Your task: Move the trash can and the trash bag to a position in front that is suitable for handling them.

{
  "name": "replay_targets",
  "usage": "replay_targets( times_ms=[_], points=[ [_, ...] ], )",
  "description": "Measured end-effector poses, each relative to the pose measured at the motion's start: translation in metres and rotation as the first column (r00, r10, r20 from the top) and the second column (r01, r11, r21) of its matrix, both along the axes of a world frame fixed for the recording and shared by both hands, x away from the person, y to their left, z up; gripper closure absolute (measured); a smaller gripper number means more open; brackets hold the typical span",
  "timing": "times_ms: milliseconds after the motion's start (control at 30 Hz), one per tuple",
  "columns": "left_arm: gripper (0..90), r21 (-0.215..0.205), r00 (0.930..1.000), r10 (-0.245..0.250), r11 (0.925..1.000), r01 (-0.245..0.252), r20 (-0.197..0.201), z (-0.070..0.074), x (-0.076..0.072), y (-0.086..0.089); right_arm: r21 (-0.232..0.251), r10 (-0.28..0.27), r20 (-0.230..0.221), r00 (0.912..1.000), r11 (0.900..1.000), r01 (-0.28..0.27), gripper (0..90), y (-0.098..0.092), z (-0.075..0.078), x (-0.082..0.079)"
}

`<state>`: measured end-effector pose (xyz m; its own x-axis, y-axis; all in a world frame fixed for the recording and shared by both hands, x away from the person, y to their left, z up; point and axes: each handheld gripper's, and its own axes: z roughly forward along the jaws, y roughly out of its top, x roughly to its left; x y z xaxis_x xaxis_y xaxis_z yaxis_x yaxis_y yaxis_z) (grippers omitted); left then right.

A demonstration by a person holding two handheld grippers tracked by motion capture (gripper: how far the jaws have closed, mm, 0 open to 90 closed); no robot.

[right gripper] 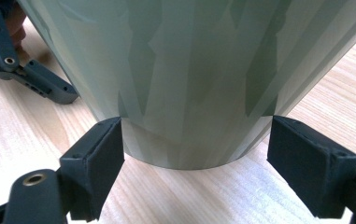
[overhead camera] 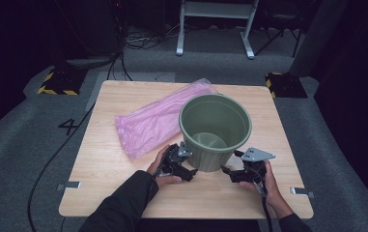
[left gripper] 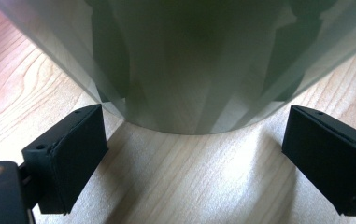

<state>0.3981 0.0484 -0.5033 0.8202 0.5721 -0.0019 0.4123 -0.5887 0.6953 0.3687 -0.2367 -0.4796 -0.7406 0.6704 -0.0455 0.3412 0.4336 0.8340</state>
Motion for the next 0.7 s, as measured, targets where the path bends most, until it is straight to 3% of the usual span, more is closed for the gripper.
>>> replay_targets(
  times_ms=[33, 133, 300, 367, 433, 533, 567, 600, 633, 667, 700],
  points=[
    [6.1, 0.0, 1.0, -0.002, 1.0, 0.002, 0.003, 0.0, 0.0, 0.0, -0.001, -0.003, 0.001, 1.0, 1.0, 0.003, 18.8, 0.0, 0.0, 0.001],
    [21.1, -0.012, 1.0, 0.003, 0.9999, -0.003, -0.004, 0.004, -0.004, 0.006, 0.001, -0.017, -0.001, 0.9999, 1.0, 0.017, 20.3, 0.0, 0.0, 0.004],
    [15.7, -0.048, 0.9997, -0.016, 0.9987, 0.017, 0.02, 0.019, -0.016, 0.029, -0.001, -0.034, 0.005, 0.9994, 0.999, 0.034, 20.8, -0.002, 0.001, 0.005],
    [15.7, -0.032, 0.9992, -0.002, 0.9995, 0.004, 0.041, 0.024, -0.021, 0.04, -0.001, -0.034, 0.007, 0.9994, 0.999, 0.034, 21.8, -0.003, 0.0, 0.005],
    [15.9, 0.015, 0.9966, 0.028, 0.9995, -0.03, 0.077, 0.027, -0.027, 0.057, 0.011, -0.026, 0.008, 0.9996, 1.0, 0.026, 20.7, -0.008, 0.001, 0.005],
    [15.8, 0.02, 0.9948, 0.051, 0.9984, -0.053, 0.088, 0.028, -0.03, 0.071, 0.016, -0.02, 0.006, 0.9998, 1.0, 0.02, 20.7, -0.012, 0.001, 0.004],
    [15.9, 0.044, 0.9917, 0.078, 0.9955, -0.083, 0.102, 0.029, -0.032, 0.086, 0.01, -0.021, 0.005, 0.9998, 1.0, 0.021, 20.7, -0.017, -0.001, 0.004],
    [16.1, 0.044, 0.9917, 0.078, 0.9955, -0.083, 0.102, 0.029, -0.032, 0.086, 0.01, -0.021, 0.005, 0.9998, 1.0, 0.021, 20.7, -0.017, -0.001, 0.004],
    [16.1, 0.063, 0.9857, 0.111, 0.9908, -0.12, 0.127, 0.032, -0.034, 0.1, -0.003, -0.023, -0.007, 0.9997, 1.0, 0.023, 21.7, -0.023, -0.003, 0.004],
    [15.8, 0.063, 0.9857, 0.111, 0.9908, -0.12, 0.127, 0.032, -0.034, 0.1, -0.004, -0.026, -0.012, 0.9996, 1.0, 0.026, 21.7, -0.026, -0.003, 0.004],
    [15.5, 0.044, 0.9784, 0.161, 0.9848, -0.168, 0.129, 0.037, -0.034, 0.121, -0.008, -0.024, -0.021, 0.9995, 1.0, 0.023, 21.8, -0.029, -0.005, 0.005]
  ],
)
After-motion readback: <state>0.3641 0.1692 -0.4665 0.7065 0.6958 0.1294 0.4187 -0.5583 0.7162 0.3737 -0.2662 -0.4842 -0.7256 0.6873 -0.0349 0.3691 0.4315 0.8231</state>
